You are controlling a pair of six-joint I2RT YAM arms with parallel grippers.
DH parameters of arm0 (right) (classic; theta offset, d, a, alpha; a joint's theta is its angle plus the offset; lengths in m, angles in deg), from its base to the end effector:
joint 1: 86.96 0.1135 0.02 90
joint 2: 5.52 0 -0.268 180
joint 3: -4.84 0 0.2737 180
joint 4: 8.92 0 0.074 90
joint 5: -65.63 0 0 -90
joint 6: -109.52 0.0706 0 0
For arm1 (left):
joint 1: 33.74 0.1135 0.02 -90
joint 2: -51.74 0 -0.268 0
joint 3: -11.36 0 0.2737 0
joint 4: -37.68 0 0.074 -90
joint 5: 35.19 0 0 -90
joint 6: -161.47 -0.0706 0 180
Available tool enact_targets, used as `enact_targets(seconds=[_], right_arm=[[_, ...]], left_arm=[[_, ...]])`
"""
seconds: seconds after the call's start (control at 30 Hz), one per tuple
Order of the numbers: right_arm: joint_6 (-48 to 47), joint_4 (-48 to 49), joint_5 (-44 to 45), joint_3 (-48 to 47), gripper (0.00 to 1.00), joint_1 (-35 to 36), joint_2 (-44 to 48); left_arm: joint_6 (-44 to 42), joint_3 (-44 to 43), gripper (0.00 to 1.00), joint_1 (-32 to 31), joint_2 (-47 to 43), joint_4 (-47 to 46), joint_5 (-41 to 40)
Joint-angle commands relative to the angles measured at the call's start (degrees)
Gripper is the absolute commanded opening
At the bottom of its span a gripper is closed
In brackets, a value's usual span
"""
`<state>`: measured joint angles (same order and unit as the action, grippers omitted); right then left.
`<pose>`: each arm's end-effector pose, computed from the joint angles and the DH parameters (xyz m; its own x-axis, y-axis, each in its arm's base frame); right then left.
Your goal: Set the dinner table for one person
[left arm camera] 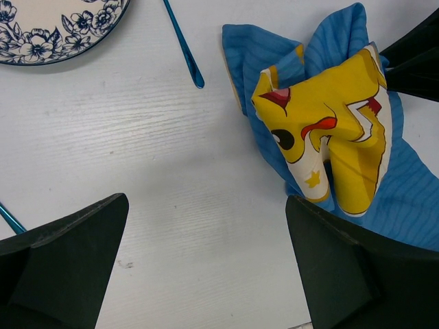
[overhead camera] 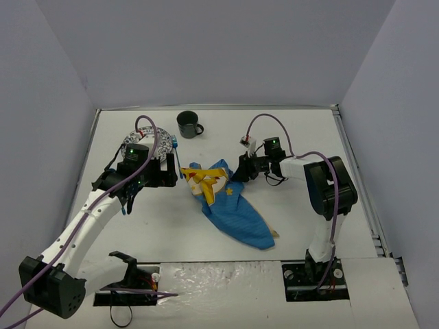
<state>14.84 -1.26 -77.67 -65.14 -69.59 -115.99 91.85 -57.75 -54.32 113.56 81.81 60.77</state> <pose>0.3835 0.1793 0.1239 -0.4487 -0.1914 -0.8729 -0.8609 0.3548 0.3647 0.2599 -0.1054 0.2980 -0.6750 -0.1165 -0.7285 0.2052 0.9189 -0.3371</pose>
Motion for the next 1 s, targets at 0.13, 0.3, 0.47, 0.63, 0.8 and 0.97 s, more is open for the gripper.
enact_targets(seconds=[0.13,0.3,0.47,0.63,0.8,0.97], right_arm=[[0.2,-2.6,10.6,-1.6,0.04,0.6,10.6],[2.9,-6.4,23.3,-0.2,0.00,0.7,21.9],[8.6,-10.8,35.8,3.4,0.00,0.9,34.2],[13.5,-14.4,45.6,7.7,0.00,0.9,43.7],[20.3,-16.8,48.6,14.2,0.00,0.9,55.7],[24.4,-19.5,49.5,20.2,0.00,1.1,67.6]], left_arm=[[0.7,-0.4,0.97,0.5,-0.8,-1.6,-0.3],[2.9,-1.1,0.97,0.5,0.4,-2.3,-0.7],[6.6,-3.3,0.97,0.5,3.4,-3.9,-1.9],[10.5,-5.4,0.97,0.5,7.8,-6.9,-4.0],[13.8,-9.3,0.97,0.1,14.1,-9.9,-3.7],[14.8,-14.1,0.96,-0.9,20.9,-11.7,-3.2]])
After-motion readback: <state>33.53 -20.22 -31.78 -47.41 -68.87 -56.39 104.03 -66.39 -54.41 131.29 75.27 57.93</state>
